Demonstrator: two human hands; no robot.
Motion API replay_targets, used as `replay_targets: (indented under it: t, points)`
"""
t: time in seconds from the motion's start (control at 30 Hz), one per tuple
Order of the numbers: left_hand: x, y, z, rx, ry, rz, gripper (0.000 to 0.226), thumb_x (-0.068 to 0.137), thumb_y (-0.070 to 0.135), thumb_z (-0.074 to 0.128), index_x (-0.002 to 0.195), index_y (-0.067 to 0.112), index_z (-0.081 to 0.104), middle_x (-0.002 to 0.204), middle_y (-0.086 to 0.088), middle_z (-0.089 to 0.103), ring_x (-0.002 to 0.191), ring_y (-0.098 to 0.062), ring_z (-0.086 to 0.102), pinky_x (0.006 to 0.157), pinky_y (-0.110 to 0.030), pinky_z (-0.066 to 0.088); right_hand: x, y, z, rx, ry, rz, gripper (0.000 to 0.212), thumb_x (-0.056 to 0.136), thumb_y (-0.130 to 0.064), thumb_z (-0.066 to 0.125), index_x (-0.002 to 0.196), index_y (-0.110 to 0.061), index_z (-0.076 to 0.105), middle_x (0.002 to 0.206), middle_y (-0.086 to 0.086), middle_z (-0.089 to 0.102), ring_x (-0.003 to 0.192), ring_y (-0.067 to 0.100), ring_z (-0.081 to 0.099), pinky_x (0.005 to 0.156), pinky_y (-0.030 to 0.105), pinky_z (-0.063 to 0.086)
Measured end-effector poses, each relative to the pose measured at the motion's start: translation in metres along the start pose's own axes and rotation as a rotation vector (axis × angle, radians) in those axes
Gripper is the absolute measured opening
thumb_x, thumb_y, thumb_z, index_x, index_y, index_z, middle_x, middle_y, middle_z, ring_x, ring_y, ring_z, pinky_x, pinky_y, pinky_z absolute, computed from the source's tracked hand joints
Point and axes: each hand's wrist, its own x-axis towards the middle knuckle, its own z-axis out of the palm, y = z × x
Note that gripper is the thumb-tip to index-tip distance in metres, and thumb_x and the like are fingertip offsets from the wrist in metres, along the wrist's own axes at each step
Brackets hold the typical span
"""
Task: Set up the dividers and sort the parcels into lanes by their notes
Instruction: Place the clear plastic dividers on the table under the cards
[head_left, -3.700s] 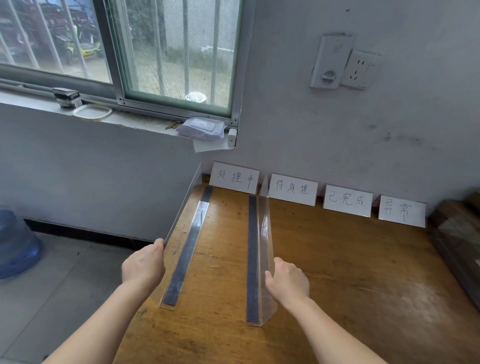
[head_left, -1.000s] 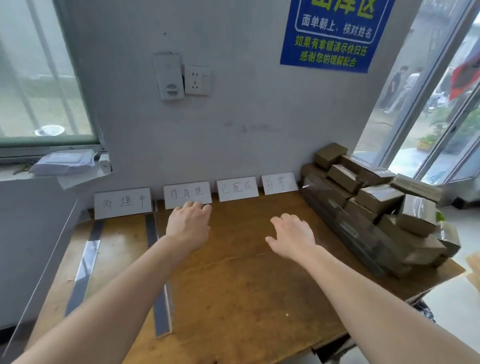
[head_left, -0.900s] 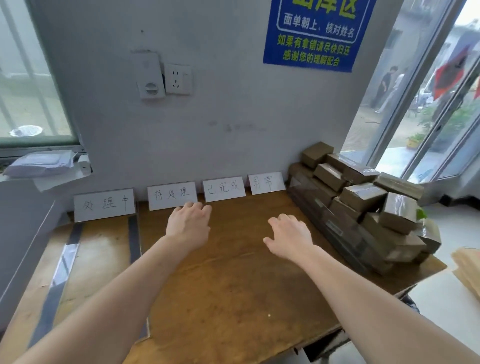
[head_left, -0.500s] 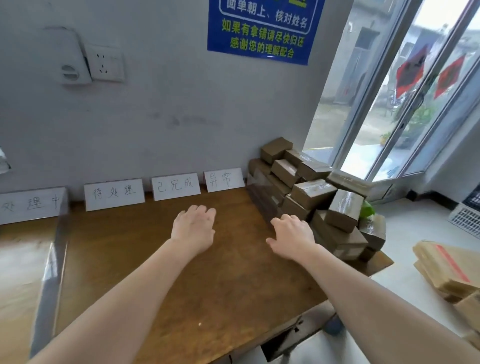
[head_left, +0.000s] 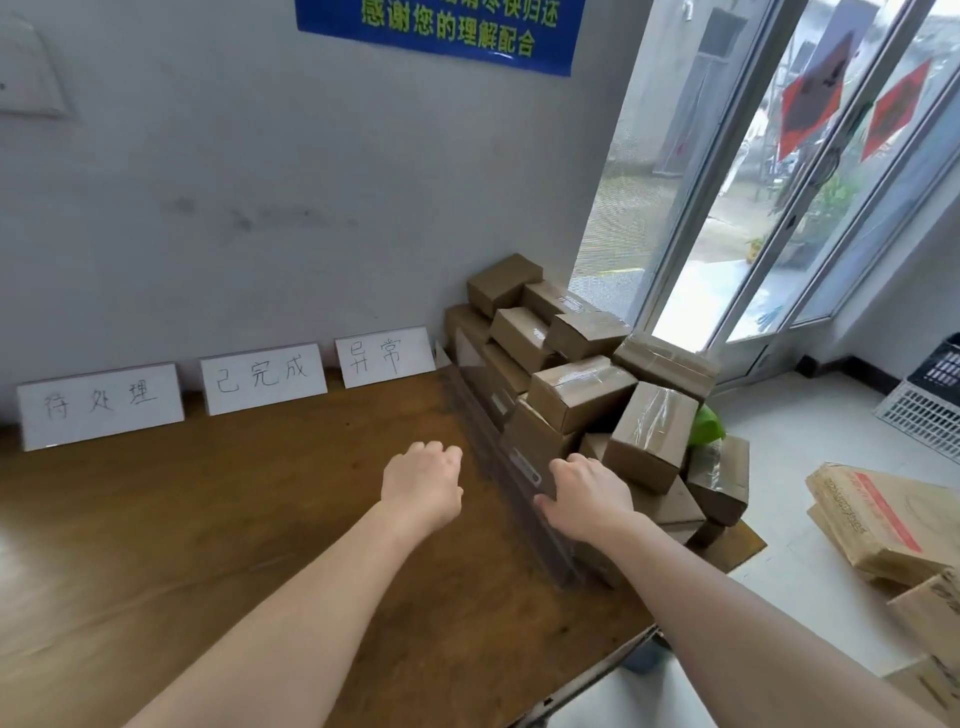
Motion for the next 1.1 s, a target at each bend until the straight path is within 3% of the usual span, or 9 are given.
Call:
replay_targets:
  t: [0.2, 0.33, 0.5, 0.6, 0.73, 0.87, 1.0, 1.1]
  points:
    - [0.046, 0.036, 0.023, -0.082, -0.058, -0.035, 0.048, 0.099, 0.047, 0.047, 0.14, 0.021, 0.046, 0.134, -0.001, 0.057, 0.122, -0.02, 0.055, 0.093, -0.031, 0.05, 0.038, 0.014, 0.015, 0.036, -0.018, 0.03, 0.032, 0.097, -0.034, 0.057, 0.125, -0.017, 0.057, 0.116, 0.004, 0.062, 0.103, 0.021, 0.064, 0.08, 0.029, 0.052]
    - [0.06, 0.055, 0.037, -0.23, -0.181, -0.151, 0.054, 0.098, 0.053, 0.045, 0.142, 0.022, 0.046, 0.141, 0.0, 0.054, 0.124, -0.022, 0.057, 0.091, -0.032, 0.052, 0.052, 0.02, 0.019, 0.056, -0.035, 0.029, 0.024, 0.098, -0.021, 0.058, 0.121, -0.014, 0.059, 0.112, 0.005, 0.066, 0.099, 0.021, 0.066, 0.076, 0.028, 0.051]
    - [0.071, 0.071, 0.047, -0.419, -0.327, -0.329, 0.049, 0.096, 0.057, 0.045, 0.121, 0.019, 0.061, 0.117, 0.0, 0.065, 0.101, -0.02, 0.065, 0.085, -0.034, 0.057, 0.063, 0.033, 0.023, 0.092, -0.067, 0.015, 0.027, 0.096, -0.011, 0.059, 0.123, -0.011, 0.058, 0.113, 0.009, 0.067, 0.099, 0.023, 0.068, 0.079, 0.031, 0.056]
    - [0.072, 0.076, 0.051, -0.461, -0.347, -0.4, 0.028, 0.097, 0.048, 0.05, 0.103, 0.022, 0.061, 0.094, 0.005, 0.064, 0.086, -0.015, 0.065, 0.08, -0.032, 0.058, 0.068, 0.037, 0.028, 0.083, -0.097, 0.004, 0.025, 0.096, -0.009, 0.059, 0.121, -0.01, 0.063, 0.109, 0.009, 0.069, 0.095, 0.022, 0.069, 0.079, 0.03, 0.056]
    - [0.072, 0.076, 0.052, -0.445, -0.323, -0.488, 0.013, 0.097, 0.031, 0.052, 0.094, 0.02, 0.059, 0.085, 0.002, 0.062, 0.075, -0.014, 0.065, 0.061, -0.026, 0.051, 0.075, 0.036, 0.031, 0.074, -0.131, -0.064, 0.023, 0.095, -0.01, 0.061, 0.116, -0.01, 0.068, 0.104, 0.008, 0.07, 0.093, 0.022, 0.07, 0.082, 0.032, 0.059]
    - [0.065, 0.075, 0.048, -0.395, -0.208, -0.547, 0.016, 0.099, 0.027, 0.049, 0.087, 0.02, 0.057, 0.08, 0.003, 0.059, 0.072, -0.013, 0.061, 0.055, -0.024, 0.043, 0.074, 0.036, 0.026, -0.081, -0.069, -0.172, 0.02, 0.099, -0.018, 0.055, 0.113, -0.012, 0.068, 0.103, 0.005, 0.07, 0.092, 0.021, 0.068, 0.077, 0.029, 0.054]
    - [0.05, 0.066, 0.039, -0.328, -0.058, -0.587, 0.018, 0.101, 0.024, 0.043, 0.094, 0.02, 0.059, 0.084, 0.006, 0.057, 0.074, -0.012, 0.056, 0.057, -0.023, 0.041, 0.067, 0.03, 0.024, -0.049, 0.004, -0.244, 0.023, 0.101, -0.025, 0.05, 0.106, -0.013, 0.069, 0.097, 0.003, 0.07, 0.086, 0.019, 0.068, 0.067, 0.027, 0.048]
    - [0.034, 0.058, 0.032, -0.303, 0.006, -0.61, 0.021, 0.101, 0.025, 0.043, 0.105, 0.02, 0.063, 0.09, 0.006, 0.058, 0.073, -0.011, 0.054, 0.051, -0.02, 0.034, 0.063, 0.025, 0.02, 0.095, 0.035, -0.309, 0.026, 0.103, -0.025, 0.048, 0.106, -0.014, 0.071, 0.097, 0.001, 0.07, 0.087, 0.016, 0.069, 0.073, 0.025, 0.055]
